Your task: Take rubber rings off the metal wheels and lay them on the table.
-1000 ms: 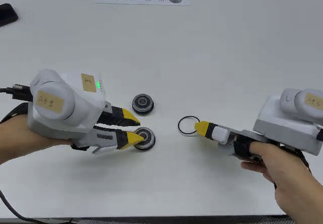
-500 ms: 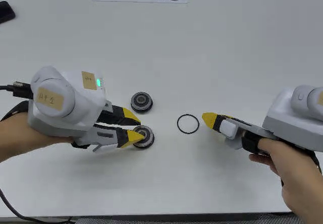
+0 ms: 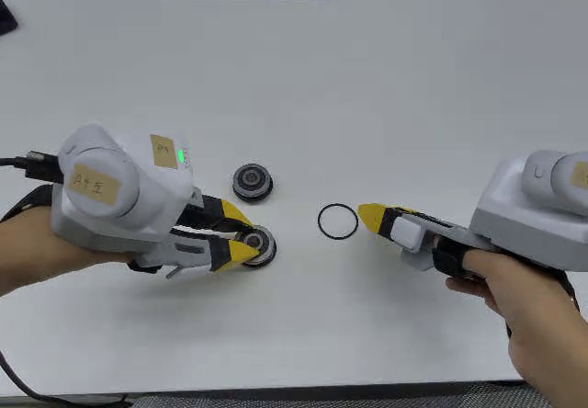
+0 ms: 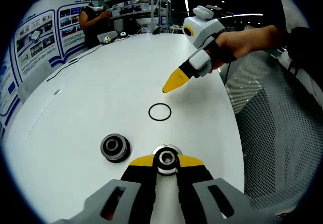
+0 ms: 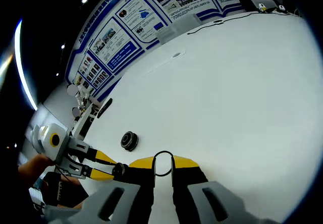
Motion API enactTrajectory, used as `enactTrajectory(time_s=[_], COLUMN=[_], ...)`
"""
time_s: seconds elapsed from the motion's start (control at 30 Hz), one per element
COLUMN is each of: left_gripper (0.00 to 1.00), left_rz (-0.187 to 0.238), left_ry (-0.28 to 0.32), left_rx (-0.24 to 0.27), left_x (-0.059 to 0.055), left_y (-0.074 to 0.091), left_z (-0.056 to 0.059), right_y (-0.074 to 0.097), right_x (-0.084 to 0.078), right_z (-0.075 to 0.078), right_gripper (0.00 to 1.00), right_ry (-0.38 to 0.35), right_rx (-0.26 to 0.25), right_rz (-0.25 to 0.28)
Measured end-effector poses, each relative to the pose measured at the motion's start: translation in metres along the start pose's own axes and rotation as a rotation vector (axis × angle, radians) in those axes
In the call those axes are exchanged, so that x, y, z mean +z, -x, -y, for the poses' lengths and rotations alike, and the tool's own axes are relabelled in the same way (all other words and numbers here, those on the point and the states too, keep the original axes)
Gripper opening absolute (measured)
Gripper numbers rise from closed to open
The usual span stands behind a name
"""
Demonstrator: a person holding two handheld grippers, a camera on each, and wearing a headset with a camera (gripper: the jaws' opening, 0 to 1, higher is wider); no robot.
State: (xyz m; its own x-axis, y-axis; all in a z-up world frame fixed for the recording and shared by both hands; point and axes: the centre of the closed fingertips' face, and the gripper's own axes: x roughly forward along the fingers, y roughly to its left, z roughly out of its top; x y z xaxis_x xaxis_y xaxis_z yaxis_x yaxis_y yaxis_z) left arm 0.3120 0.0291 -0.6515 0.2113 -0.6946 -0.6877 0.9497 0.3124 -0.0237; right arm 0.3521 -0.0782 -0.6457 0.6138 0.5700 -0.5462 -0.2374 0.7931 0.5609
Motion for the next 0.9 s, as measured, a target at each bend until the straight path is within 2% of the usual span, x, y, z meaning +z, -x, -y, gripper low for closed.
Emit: enactTrajectory(time_s=[0.1, 0.13, 0.17, 0.37, 0.47, 0.57, 0.73, 0.9], left_gripper=[0.15, 0.14, 0.14, 0.13, 0.13, 0.13, 0.13, 0.12], left_rz=[-0.004, -0.015, -0.026, -0.008, -0.027, -0.027, -0.024, -0.026], left_ry=[-0.016, -0.043, -0.043, -0.035, -0.083, -0.071, -0.065, -0.074], left_rx=[-0.002, -0.006, -0.004, -0.002, -0.015, -0.013, -0.010, -0.008], left_x=[0.000, 0.000, -0.002, -0.001, -0.002, -0.002, -0.003, -0.003], left_y=[0.000, 0.000, 0.000, 0.000, 0.000, -0.001, -0.001, -0.001], left_z=[0.001, 0.002, 0.003, 0.001, 0.002, 0.001, 0.001, 0.002], right_y=[-0.001, -0.002, -0.003, -0.006, -0.009, -0.012, -0.019, -0.025], right_x=[0.001, 0.001, 0.000, -0.004, -0.010, -0.020, -0.035, -0.041], right_z=[-0.005, -0.008, -0.010, -0.023, -0.037, -0.055, -0.068, -0.075], right_gripper=[0.13, 0.13, 0.13, 0.11, 0.11, 0.11, 0.17, 0.21], right_ry=[0.001, 0.002, 0.004, 0.009, 0.010, -0.020, 0.000, -0.014], right_rx=[0.017, 0.021, 0.028, 0.071, 0.124, 0.199, 0.245, 0.283], right_rz=[0.001, -0.001, -0.003, -0.020, -0.037, -0.063, -0.101, -0.133])
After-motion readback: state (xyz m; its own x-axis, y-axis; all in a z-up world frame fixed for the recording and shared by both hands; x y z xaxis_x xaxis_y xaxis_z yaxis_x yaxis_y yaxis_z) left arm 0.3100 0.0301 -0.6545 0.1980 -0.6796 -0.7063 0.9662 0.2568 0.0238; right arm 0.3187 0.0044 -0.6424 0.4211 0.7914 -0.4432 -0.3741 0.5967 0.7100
